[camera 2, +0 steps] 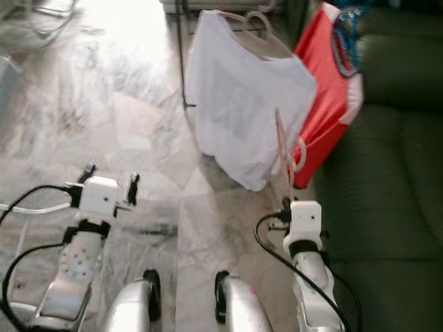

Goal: Hang hanger

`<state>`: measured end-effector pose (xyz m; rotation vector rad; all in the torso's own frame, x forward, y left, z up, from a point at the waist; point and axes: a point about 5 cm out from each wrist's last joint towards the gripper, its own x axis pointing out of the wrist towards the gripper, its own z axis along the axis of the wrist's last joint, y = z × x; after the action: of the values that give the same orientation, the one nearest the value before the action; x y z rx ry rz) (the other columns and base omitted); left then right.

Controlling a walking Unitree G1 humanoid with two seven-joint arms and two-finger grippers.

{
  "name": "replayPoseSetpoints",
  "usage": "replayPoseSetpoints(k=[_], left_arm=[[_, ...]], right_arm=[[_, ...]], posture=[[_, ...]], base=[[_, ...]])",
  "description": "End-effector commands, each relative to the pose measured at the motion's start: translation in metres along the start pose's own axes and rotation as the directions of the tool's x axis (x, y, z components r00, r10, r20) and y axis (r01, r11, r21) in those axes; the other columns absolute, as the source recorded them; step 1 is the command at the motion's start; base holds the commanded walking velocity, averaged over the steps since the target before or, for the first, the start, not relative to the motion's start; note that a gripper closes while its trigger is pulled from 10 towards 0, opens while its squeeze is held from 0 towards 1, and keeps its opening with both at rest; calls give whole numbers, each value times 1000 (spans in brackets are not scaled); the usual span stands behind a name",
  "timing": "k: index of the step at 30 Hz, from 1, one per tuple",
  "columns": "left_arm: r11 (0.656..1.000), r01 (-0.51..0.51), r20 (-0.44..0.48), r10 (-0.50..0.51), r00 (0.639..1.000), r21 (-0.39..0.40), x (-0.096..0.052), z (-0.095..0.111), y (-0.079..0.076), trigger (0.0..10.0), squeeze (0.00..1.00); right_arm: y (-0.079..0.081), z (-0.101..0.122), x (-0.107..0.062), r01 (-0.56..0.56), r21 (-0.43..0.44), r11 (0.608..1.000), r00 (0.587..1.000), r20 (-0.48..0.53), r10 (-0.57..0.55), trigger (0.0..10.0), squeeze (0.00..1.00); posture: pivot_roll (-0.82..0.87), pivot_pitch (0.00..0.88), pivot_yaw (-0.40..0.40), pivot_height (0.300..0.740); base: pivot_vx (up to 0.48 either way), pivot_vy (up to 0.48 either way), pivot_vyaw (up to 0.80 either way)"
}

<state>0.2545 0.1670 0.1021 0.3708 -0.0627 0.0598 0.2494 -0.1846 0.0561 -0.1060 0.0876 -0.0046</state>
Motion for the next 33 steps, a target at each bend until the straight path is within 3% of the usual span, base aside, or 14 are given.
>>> replayPoseSetpoints(k=[1, 5, 8, 12, 16, 20, 27, 33], left_arm=[[1000, -7, -14, 7, 1000, 15, -4, -2, 2, 10000, 0], [999, -14, -12, 14, 1000, 44, -6, -3, 10, 10000, 0], [1000, -4, -57, 4, 998, 9, -8, -8, 15, 10000, 0], [999, -35, -62, 36, 997, 30, -10, -12, 18, 10000, 0], [999, -48, -55, 49, 997, 5, -13, -13, 15, 10000, 0], [996, -61, -93, 54, 994, -71, -16, -17, 14, 10000, 0], [992, -80, -112, 69, 991, -95, -17, -19, 15, 10000, 0], [993, -34, -72, 26, 997, -115, -10, -12, 11, 10000, 0]], right_arm=[[3, 1, 0, -15, 11, 1000, 1000, -2, 15, 10000, 0], [11, 1, 1, -46, 11, 999, 999, -1, 46, 10000, 0], [11, 0, 0, -52, 10, 999, 999, -5, 52, 10000, 0], [9, -1, 0, -37, 21, 999, 999, -5, 37, 10000, 0], [5, 1, 1, -18, 39, 999, 1000, 3, 18, 10000, 0], [7, 6, 8, -31, 28, 999, 999, 12, 31, 10000, 0], [17, 13, 18, -84, 15, 996, 996, 27, 84, 10000, 0], [24, 25, 35, -88, 23, 996, 995, 44, 87, 10000, 0]], posture=[[-7, 307, -51, 740], [8, 311, -52, 740], [10, 309, -51, 740], [11, 304, -50, 740], [15, 292, -76, 740], [24, 288, -98, 740], [30, 289, -112, 740], [30, 289, -113, 740]], base=[[0, 0, 781], [0, 0, 781], [0, 0, 785], [0, 0, 781], [0, 0, 0], [0, 0, 0], [177, 343, 0], [353, 314, 0]])
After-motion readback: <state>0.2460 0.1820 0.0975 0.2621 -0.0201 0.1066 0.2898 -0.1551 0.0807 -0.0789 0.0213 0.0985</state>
